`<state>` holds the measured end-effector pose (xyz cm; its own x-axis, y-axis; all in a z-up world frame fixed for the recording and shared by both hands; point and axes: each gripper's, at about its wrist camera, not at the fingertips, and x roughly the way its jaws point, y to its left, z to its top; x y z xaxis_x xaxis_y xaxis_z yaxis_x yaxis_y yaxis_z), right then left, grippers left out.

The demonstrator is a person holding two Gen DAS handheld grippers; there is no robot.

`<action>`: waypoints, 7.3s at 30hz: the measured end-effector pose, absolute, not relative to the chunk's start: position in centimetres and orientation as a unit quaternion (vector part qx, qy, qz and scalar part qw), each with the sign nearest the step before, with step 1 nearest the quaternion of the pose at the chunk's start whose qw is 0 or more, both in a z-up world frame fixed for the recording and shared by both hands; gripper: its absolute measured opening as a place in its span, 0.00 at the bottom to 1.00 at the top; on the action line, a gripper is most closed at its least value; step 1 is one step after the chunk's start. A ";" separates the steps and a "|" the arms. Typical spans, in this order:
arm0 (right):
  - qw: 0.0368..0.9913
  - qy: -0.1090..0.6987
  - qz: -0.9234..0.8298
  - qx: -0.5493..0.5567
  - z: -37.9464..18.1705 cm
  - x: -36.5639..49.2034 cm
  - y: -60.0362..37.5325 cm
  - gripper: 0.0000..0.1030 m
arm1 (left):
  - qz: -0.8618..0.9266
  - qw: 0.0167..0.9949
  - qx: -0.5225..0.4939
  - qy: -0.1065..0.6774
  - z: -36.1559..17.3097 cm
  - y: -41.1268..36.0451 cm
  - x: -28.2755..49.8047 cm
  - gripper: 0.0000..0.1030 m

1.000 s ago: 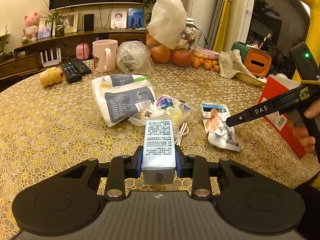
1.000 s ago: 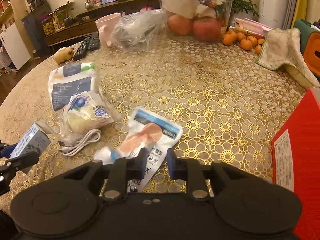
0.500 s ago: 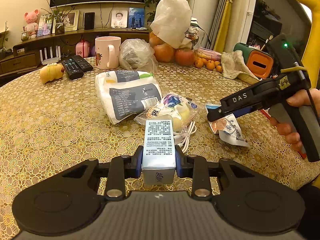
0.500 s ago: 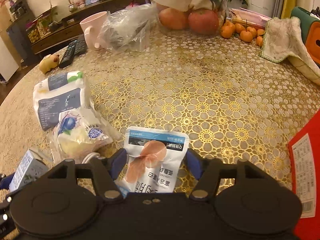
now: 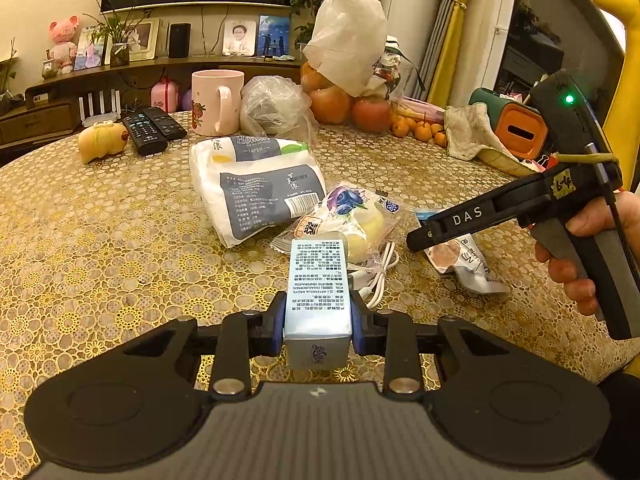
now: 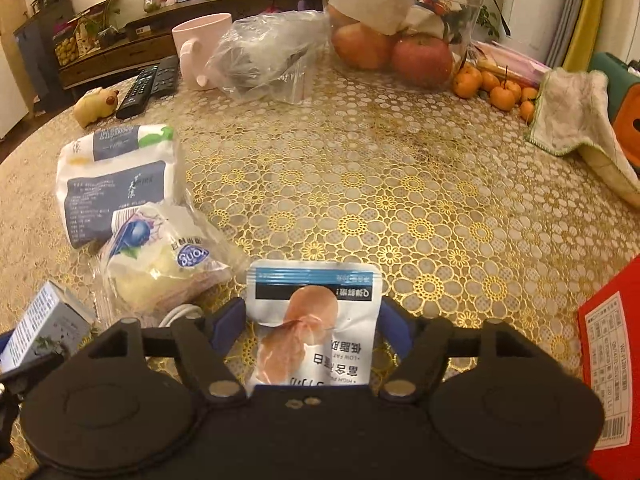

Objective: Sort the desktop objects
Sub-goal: 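Lift and carry the milk carton and sausage pack over the red shoebox with both tools, then lower both items into the shoebox and open both tools, then move both open tools back toward the items left on the table, then grasp the white tissue pack with the left tool while the right tool grasps the blueberry bread bag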

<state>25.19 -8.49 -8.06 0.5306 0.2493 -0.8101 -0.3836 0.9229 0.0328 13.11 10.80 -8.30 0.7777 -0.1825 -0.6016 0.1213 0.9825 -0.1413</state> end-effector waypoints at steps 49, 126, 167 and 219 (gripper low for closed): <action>0.924 0.344 0.167 0.008 6.8 16.0 -28.1 0.51 | -0.212 0.941 0.047 0.260 3.0 -8.8 9.9 0.28; 0.918 0.390 0.035 0.057 4.0 17.4 -41.6 0.69 | -0.305 0.885 0.060 0.347 2.5 -22.0 15.3 0.58; 0.895 0.379 0.233 -0.035 4.8 14.9 -16.6 0.72 | -0.121 0.945 -0.032 0.302 2.9 4.0 9.8 0.80; 0.823 0.353 0.394 -0.206 -7.8 25.3 -1.8 0.84 | -0.021 0.925 -0.074 0.371 -9.1 14.9 29.1 1.00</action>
<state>25.30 -1.82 -7.85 0.4408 0.5028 -0.7435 -0.7936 0.6054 -0.0610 29.05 14.89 -9.13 0.7236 -0.0930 -0.6839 -0.0168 0.9882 -0.1522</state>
